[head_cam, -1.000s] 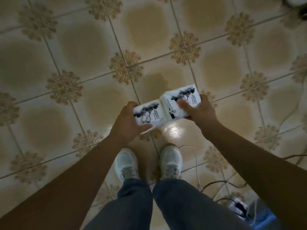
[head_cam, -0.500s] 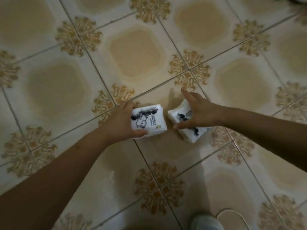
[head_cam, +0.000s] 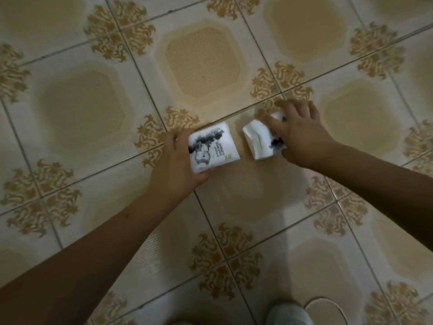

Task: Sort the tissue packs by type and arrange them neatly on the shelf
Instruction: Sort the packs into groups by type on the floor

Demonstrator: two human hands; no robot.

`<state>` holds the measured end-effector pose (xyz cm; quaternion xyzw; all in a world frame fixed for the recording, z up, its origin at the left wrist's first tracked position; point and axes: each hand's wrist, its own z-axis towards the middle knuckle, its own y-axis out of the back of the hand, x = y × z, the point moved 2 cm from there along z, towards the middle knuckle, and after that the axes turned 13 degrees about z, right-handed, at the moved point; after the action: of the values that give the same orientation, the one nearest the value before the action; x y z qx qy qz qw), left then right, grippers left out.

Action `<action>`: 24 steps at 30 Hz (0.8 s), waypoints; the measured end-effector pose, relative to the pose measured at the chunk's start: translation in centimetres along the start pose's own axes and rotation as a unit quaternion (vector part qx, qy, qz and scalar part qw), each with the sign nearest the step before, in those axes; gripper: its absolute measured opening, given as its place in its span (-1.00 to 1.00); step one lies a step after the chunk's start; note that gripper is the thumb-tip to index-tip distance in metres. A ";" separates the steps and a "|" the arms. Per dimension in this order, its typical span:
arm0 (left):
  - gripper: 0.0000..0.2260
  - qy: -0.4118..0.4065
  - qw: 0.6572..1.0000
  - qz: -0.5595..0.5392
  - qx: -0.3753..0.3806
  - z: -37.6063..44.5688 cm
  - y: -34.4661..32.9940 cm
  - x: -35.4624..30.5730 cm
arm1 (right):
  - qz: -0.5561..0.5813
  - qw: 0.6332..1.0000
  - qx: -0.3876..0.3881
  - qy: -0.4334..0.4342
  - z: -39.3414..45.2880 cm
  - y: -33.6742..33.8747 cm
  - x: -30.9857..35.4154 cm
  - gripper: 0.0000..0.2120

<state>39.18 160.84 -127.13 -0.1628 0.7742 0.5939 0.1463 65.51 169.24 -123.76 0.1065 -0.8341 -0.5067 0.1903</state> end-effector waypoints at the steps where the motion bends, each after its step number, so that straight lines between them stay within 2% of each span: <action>1: -0.23 0.012 1.000 0.002 0.004 0.3 0.1 0.1 | 0.014 1.000 0.004 -0.016 0.6 0.0 0.2 -0.12; 6: -0.13 -0.003 0.998 -0.014 0.069 1.1 0.8 -0.7 | 0.095 0.994 0.043 0.025 2.1 0.5 3.2 0.04; 9: 0.06 0.059 0.991 -0.025 0.118 0.4 2.8 -1.6 | 0.055 0.998 0.033 -0.014 -0.4 2.5 4.6 0.05; 11: 0.05 0.104 0.987 -0.028 0.123 -1.6 5.0 -3.0 | 0.088 0.994 0.017 -0.057 -3.7 4.8 5.7 0.00; 13: -0.05 0.115 0.985 -0.028 0.124 -4.3 7.5 -4.6 | 0.137 0.988 0.010 -0.071 -7.7 7.5 7.0 -0.06; 18: -0.24 0.142 0.982 0.011 0.125 -12.8 21.4 -10.8 | 0.202 0.977 0.037 -0.060 -20.3 20.9 13.1 -0.19; 24: -0.41 0.216 0.971 -0.018 0.096 -23.6 48.2 -19.0 | 0.258 0.965 0.050 -0.004 -34.7 43.6 25.4 -0.29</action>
<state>35.09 151.18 -71.20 -0.2864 0.8378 0.4649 0.0010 57.89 152.17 -65.43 -0.1052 -0.8582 -0.3985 0.3059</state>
